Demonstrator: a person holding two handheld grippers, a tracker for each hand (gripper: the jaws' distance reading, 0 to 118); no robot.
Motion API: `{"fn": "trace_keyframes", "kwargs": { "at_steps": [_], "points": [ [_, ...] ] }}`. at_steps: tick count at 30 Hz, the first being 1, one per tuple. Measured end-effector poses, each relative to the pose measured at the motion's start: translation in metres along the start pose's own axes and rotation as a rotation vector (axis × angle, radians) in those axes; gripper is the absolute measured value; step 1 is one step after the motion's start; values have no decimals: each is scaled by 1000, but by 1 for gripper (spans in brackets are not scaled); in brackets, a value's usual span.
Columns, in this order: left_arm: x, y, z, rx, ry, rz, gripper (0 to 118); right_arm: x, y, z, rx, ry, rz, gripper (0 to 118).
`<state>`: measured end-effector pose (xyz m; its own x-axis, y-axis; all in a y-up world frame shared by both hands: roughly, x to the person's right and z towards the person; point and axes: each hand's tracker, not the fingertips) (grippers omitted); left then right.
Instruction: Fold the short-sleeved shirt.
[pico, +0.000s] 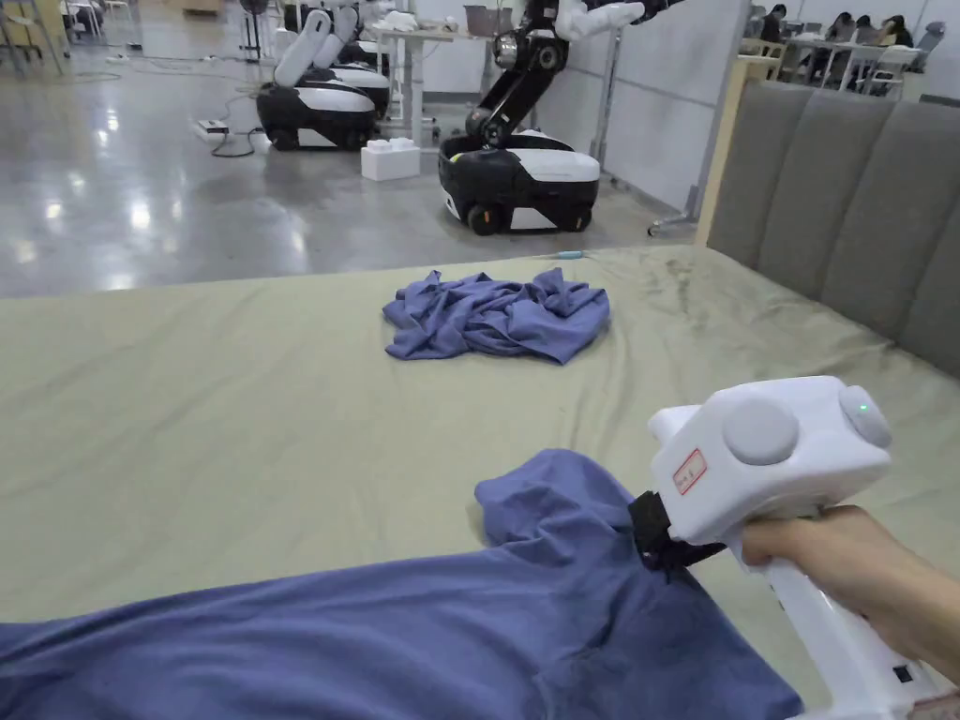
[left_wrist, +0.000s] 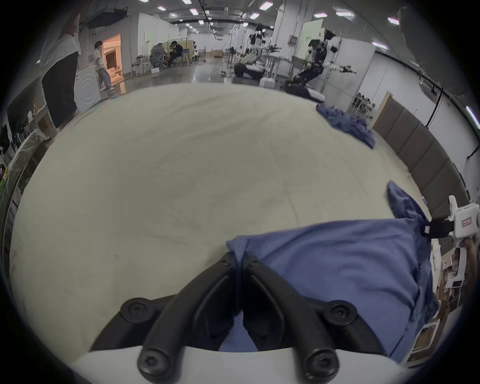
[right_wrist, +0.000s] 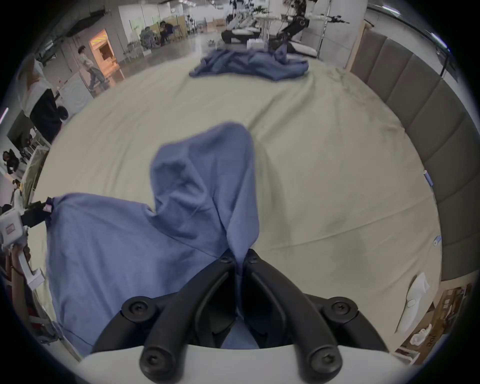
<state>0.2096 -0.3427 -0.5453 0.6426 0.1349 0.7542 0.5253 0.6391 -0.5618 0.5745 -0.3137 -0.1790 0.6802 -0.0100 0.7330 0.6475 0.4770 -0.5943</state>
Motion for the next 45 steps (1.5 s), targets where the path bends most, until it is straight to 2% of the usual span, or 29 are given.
{"fn": "trace_keyframes", "kwargs": {
  "at_steps": [5, 7, 11, 16, 20, 29, 34, 38, 41, 45],
  "points": [
    [-9, 33, 88, 172, -58, 55, 3, 9, 8, 87, 201, 82, -57, 5],
    [-7, 49, 122, 242, -57, 34, 3, 8, 11, 122, 276, 102, -43, 5],
    [5, 85, 188, 357, 3, -39, 3, -3, 27, 188, 401, 94, 1, 5],
    [11, 147, 240, 489, 95, -78, 3, -20, 69, 237, 511, 51, 41, 5],
    [21, 198, 274, 603, 193, -87, 3, -37, 121, 257, 610, 26, 20, 5],
    [42, 270, 274, 709, 334, -122, 3, -84, 222, 261, 767, -28, -47, 5],
    [41, 296, 248, 743, 363, -104, 3, -91, 257, 270, 868, 1, -113, 5],
    [32, 313, 227, 765, 365, -35, 3, -92, 279, 280, 952, 19, -164, 5],
    [26, 325, 215, 778, 360, -4, 3, -91, 291, 286, 992, 46, -174, 5],
    [21, 334, 201, 793, 345, 30, 3, -92, 300, 284, 1012, 16, -145, 5]
  ]
}}
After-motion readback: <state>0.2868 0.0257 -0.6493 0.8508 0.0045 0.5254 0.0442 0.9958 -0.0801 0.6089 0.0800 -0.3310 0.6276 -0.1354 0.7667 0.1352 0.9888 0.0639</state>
